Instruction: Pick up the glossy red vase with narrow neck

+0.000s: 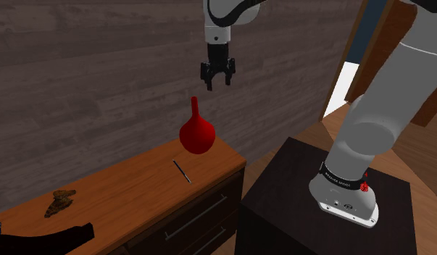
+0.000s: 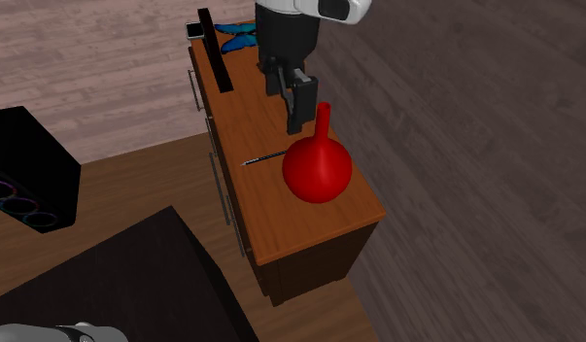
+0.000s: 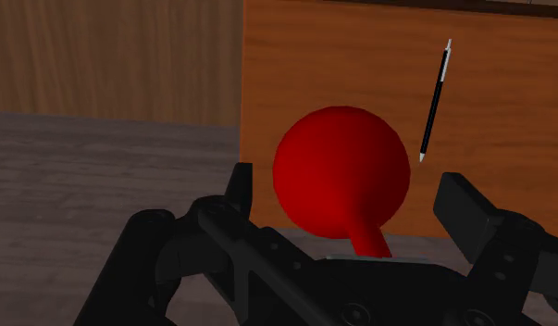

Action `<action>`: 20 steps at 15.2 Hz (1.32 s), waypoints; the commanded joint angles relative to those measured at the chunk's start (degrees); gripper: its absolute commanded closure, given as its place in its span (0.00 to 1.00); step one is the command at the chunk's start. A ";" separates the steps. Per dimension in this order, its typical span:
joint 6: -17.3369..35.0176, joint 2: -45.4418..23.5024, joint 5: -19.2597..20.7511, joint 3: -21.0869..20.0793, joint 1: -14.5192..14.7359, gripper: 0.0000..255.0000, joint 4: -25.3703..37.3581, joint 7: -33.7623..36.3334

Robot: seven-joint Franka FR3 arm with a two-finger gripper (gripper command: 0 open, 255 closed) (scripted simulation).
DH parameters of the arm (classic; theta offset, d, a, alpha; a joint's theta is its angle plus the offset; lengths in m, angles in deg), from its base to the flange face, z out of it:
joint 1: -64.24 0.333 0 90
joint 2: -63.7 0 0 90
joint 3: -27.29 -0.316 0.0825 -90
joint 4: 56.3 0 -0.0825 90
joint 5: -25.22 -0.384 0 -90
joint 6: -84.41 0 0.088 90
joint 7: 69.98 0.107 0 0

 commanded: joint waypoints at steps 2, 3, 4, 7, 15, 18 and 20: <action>1.44 -6.72 0.93 -0.86 0.29 0.00 5.32 2.95; 1.77 -8.99 1.31 -1.02 0.39 0.00 7.25 3.83; 2.02 -11.27 1.72 -1.15 0.51 0.00 9.28 4.69; 2.28 -18.22 2.97 -1.32 1.01 0.00 15.90 7.17; 5.41 -25.20 4.11 -1.14 1.62 0.00 19.68 9.10; 7.18 -25.82 4.18 -1.12 1.64 0.00 18.53 9.12; 7.17 -25.82 4.18 -1.13 1.65 1.00 18.54 9.14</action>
